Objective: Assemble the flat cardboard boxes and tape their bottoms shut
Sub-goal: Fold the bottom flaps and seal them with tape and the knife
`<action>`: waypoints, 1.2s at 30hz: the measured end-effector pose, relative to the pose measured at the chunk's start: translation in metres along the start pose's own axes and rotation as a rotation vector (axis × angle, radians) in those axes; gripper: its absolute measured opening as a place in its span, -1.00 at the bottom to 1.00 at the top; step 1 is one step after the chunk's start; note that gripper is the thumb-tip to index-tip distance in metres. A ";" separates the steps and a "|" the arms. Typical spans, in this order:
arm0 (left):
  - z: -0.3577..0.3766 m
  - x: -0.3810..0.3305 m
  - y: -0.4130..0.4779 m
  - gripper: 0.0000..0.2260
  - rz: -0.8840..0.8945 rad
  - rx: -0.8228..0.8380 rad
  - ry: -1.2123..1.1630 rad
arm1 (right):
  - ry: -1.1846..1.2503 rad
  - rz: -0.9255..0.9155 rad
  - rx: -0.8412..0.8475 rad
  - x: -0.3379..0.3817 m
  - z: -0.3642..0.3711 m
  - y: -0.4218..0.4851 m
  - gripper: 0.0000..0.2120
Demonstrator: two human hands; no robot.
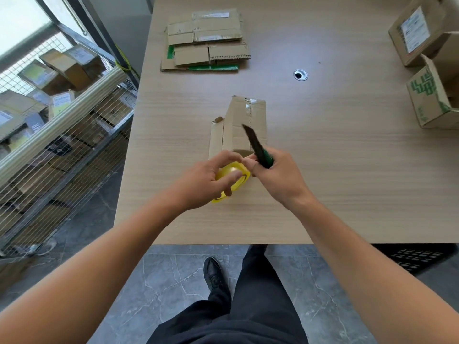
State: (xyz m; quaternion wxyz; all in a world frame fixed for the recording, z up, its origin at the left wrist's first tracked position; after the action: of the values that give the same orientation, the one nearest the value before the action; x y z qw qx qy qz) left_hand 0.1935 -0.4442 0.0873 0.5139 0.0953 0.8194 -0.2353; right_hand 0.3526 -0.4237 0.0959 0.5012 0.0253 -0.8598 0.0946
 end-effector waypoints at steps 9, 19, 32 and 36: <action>0.004 -0.009 0.018 -0.71 0.097 0.181 -0.580 | 0.471 0.169 -0.056 -0.039 -0.018 -0.016 -0.76; -0.054 0.018 0.095 -0.75 -0.082 0.014 0.580 | 0.468 0.378 -0.389 -0.111 -0.020 0.016 -0.90; -0.054 0.044 0.124 -0.61 0.185 -0.125 0.784 | 0.383 0.292 -0.163 -0.157 0.019 0.065 -0.90; -0.049 0.038 0.122 -0.48 0.236 -0.226 0.817 | 0.266 0.160 -0.185 -0.154 0.021 0.068 -0.71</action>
State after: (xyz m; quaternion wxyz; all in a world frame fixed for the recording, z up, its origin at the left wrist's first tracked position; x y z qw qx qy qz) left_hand 0.1860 -0.3174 0.0359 0.1783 0.2167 0.9594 -0.0266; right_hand 0.4016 -0.3685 -0.0572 0.6016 -0.1022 -0.7902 0.0570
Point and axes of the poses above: each hand's wrist, its own y-axis towards the middle knuckle, its own z-axis out of the palm, x = y × z, the point moved 8 cm from there along y, towards the middle knuckle, and after that the axes turned 11 degrees about -y, right-handed, at the moved point
